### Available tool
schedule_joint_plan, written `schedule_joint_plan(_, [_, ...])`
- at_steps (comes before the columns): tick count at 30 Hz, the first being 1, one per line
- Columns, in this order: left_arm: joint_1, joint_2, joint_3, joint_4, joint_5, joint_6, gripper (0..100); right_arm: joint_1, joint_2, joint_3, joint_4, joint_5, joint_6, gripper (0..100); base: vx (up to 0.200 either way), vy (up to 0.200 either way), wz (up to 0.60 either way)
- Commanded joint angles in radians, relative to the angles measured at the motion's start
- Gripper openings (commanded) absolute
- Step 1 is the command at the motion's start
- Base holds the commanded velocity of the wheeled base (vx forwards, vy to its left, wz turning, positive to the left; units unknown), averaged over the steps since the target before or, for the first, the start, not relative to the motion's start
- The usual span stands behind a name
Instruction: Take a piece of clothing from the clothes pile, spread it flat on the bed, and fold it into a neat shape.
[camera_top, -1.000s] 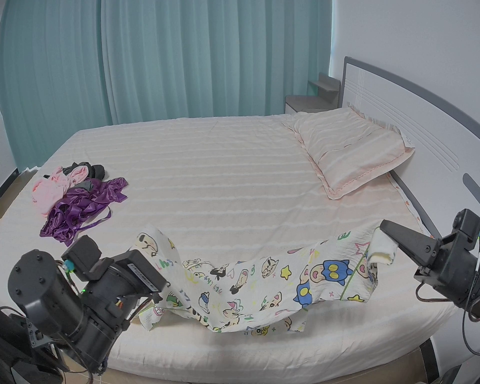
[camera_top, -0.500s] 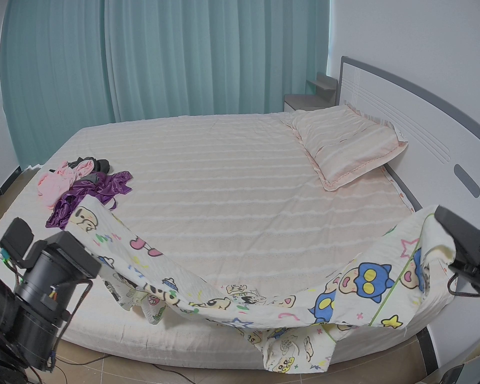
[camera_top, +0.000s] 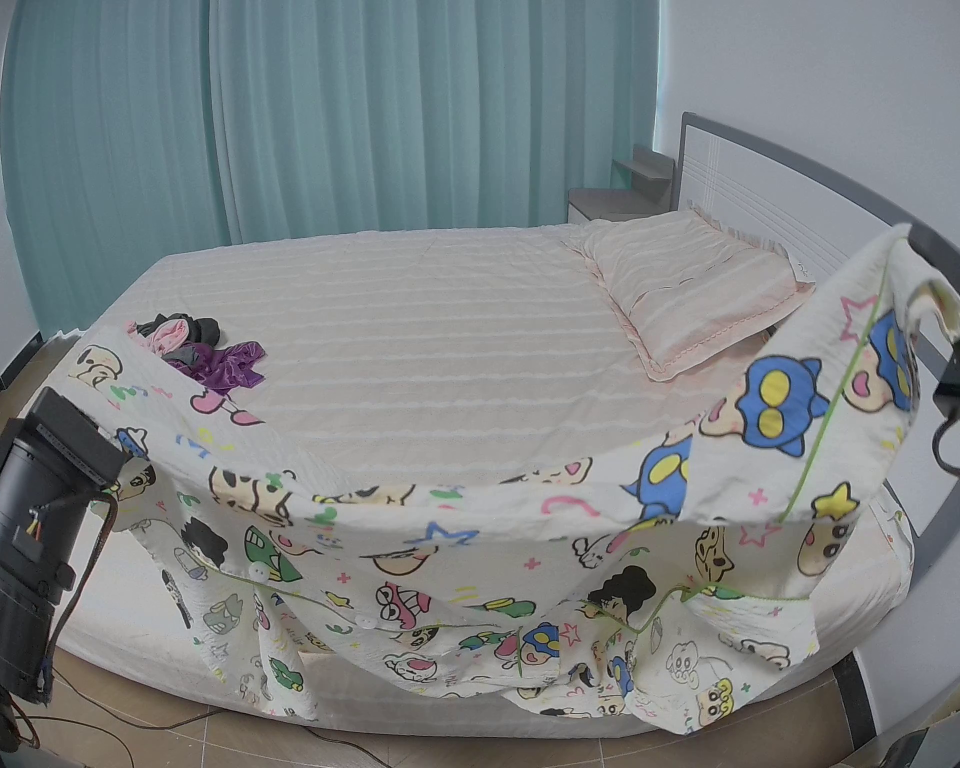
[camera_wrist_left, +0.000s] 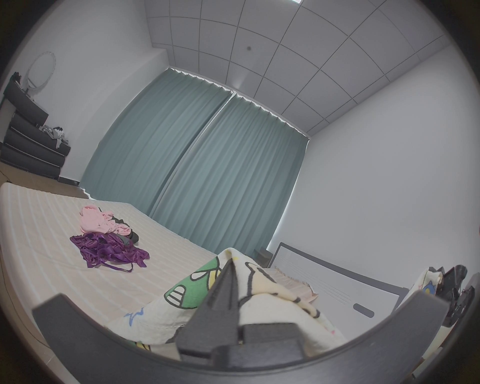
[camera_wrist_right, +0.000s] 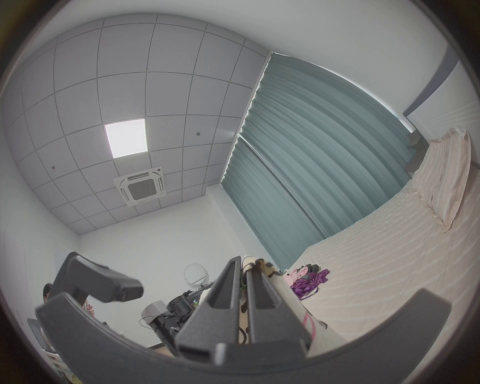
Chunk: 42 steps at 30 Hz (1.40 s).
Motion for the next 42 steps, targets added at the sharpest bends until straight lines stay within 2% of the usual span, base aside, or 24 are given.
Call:
schedule_joint_plan(1, [0.055,0.077,-0.049,0.072,0.000,-0.023,0,-0.107,0.158,-0.103,0.010,0.048,0.012,0,0.000,0.000,0.00])
schedule_joint_plan(2, [0.058,0.078,-0.051,0.074,0.000,-0.024,0,-0.110,0.161,-0.104,0.010,0.048,0.013,0,0.000,0.000,0.00])
schedule_joint_plan(3, [0.104,0.115,-0.075,0.101,0.000,-0.053,0,-0.141,0.210,-0.124,0.004,0.060,0.018,0,0.000,0.000,0.00])
schedule_joint_plan(7, [0.187,0.196,-0.157,0.183,-0.011,-0.116,0,-0.194,0.336,-0.222,0.001,0.062,0.025,0,0.000,0.000,0.00])
schedule_joint_plan(12, [0.214,0.238,-0.215,0.242,-0.017,-0.144,0,-0.213,0.416,-0.288,0.001,0.060,0.035,0,0.000,0.000,0.00])
schedule_joint_plan(13, [0.250,0.285,-0.269,0.296,-0.052,-0.188,0,-0.225,0.492,-0.333,-0.001,0.054,0.035,0,0.000,0.000,0.00])
schedule_joint_plan(16, [0.305,0.340,-0.316,0.338,-0.101,-0.228,0,-0.256,0.560,-0.387,-0.004,0.051,0.036,0,0.000,0.000,0.00])
schedule_joint_plan(23, [0.389,0.492,-0.422,0.359,-0.141,-0.264,0,-0.282,0.683,-0.451,-0.012,0.048,0.041,0,0.000,0.000,0.00])
schedule_joint_plan(33, [0.395,0.563,-0.431,0.359,-0.161,-0.351,0,-0.315,0.738,-0.479,-0.025,0.048,0.104,0,0.000,0.000,0.00])
schedule_joint_plan(42, [0.429,0.672,-0.477,0.361,-0.179,-0.351,0,-0.317,0.802,-0.502,-0.025,0.046,0.105,0,0.200,0.000,0.00])
